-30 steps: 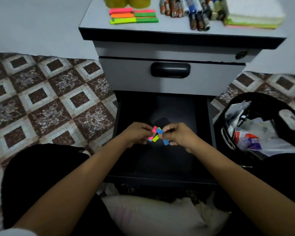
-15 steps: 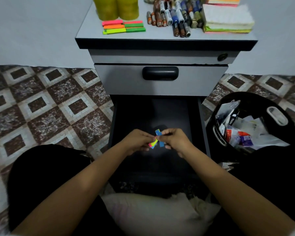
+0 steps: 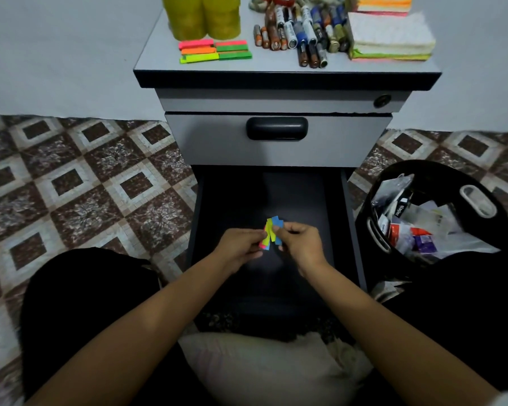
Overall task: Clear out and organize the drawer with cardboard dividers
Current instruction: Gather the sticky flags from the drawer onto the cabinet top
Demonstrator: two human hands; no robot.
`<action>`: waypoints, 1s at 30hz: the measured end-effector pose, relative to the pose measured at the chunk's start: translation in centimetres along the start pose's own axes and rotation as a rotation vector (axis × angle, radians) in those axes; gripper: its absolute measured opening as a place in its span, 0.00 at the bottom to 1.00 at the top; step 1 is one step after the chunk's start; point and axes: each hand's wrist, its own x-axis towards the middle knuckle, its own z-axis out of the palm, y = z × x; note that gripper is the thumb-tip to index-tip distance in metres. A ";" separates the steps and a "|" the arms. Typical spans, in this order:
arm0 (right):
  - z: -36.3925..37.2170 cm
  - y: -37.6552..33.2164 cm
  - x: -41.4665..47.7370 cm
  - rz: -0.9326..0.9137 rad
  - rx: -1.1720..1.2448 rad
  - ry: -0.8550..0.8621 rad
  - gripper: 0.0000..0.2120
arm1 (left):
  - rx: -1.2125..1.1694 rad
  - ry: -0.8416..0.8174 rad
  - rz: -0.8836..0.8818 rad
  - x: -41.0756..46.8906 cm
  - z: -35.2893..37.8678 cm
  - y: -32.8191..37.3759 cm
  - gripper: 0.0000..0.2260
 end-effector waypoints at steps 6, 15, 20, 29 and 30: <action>0.6 0.5 -0.3 -0.068 -0.112 0.052 0.09 | -0.085 -0.025 -0.040 -0.2 0.5 -0.1 0.04; 0.5 0.4 0.5 -0.012 -0.233 0.004 0.10 | -0.073 -0.111 -0.006 -0.3 0.5 0.0 0.08; -0.2 -0.3 0.4 -0.008 -0.081 -0.032 0.06 | -0.143 -0.134 -0.004 -0.2 0.0 0.2 0.05; -0.7 -0.4 0.0 -0.248 -0.200 -0.047 0.11 | -0.204 -0.217 -0.034 0.1 -0.6 0.2 0.03; -0.8 -0.4 0.0 -0.284 -0.231 -0.047 0.09 | -0.239 -0.232 -0.041 0.1 -0.6 0.2 0.03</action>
